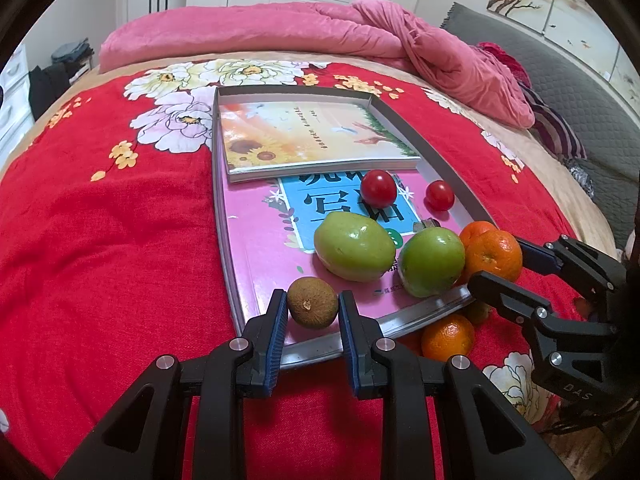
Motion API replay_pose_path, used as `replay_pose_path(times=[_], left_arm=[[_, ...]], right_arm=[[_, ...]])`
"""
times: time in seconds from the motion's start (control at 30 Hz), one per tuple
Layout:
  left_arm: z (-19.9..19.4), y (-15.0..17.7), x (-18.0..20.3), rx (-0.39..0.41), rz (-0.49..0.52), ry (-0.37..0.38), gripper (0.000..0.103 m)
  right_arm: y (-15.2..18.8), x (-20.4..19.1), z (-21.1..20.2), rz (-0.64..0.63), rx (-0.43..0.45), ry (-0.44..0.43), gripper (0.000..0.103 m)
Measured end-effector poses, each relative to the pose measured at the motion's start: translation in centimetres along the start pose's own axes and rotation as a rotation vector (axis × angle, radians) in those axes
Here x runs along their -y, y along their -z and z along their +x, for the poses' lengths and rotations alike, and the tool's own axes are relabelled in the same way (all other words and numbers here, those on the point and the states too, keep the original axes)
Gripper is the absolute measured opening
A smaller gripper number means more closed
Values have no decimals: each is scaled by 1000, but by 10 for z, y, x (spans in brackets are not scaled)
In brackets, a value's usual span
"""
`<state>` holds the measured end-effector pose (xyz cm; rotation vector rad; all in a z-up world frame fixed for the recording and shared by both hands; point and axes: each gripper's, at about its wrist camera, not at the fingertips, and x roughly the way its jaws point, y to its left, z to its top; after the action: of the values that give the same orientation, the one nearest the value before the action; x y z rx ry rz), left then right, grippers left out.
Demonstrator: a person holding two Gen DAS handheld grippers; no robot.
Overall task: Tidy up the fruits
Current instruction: 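Carry the orange over the tray with the right tool while the left tool carries the kiwi there, then lower the orange into the tray and open the right tool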
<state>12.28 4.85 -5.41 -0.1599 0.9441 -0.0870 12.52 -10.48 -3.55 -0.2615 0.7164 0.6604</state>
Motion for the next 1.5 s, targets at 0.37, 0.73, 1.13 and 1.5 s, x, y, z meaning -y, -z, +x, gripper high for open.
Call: replay_pose_path(times=[0.37,0.73,1.13,1.5], left_arm=[[0,0,0,0,0,0,26],[1,0,0,-1,-1,0,26],[1,0,0,-1,-3,1,26],[1,0,0,-2,-5,3,27]], right_arm=[[-3,1,10,6,2,-2,41],[-3,-2,16,5,-1,-18,41],[0,2,13,35,-6,-35,48],[-2,3,5,40,21,-27,62]])
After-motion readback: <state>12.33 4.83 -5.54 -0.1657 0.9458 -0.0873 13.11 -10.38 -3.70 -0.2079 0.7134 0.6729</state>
